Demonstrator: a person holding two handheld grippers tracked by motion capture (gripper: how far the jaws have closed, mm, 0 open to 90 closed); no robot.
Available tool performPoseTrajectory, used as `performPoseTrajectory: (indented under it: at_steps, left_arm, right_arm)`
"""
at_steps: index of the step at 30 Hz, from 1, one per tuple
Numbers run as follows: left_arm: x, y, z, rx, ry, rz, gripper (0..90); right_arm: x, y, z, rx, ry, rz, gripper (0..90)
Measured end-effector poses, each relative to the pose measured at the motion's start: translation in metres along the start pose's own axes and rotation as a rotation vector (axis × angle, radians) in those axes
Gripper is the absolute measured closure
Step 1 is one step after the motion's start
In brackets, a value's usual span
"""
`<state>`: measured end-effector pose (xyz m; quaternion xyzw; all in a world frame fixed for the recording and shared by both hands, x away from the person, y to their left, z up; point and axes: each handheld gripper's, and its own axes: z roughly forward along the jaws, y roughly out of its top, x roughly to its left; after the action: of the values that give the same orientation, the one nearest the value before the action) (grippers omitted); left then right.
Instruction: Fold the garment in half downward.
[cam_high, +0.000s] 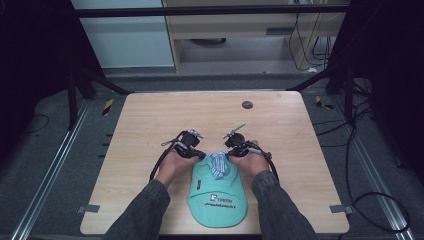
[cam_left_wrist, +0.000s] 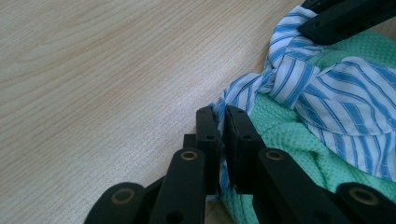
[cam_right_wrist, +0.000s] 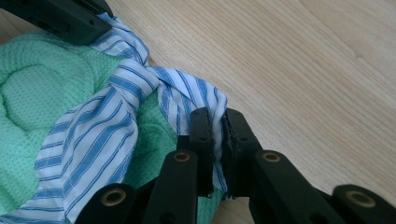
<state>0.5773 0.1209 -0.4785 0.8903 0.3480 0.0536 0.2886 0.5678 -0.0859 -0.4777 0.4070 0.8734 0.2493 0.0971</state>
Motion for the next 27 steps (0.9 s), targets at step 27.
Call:
performPoseTrajectory:
  at_steps: [27]
  left_arm:
    - [-0.008,0.027,-0.045,-0.074,0.053,0.112,85.6]
  right_arm:
    - [0.004,0.006,-0.048,-0.136,-0.016,-0.062,83.6]
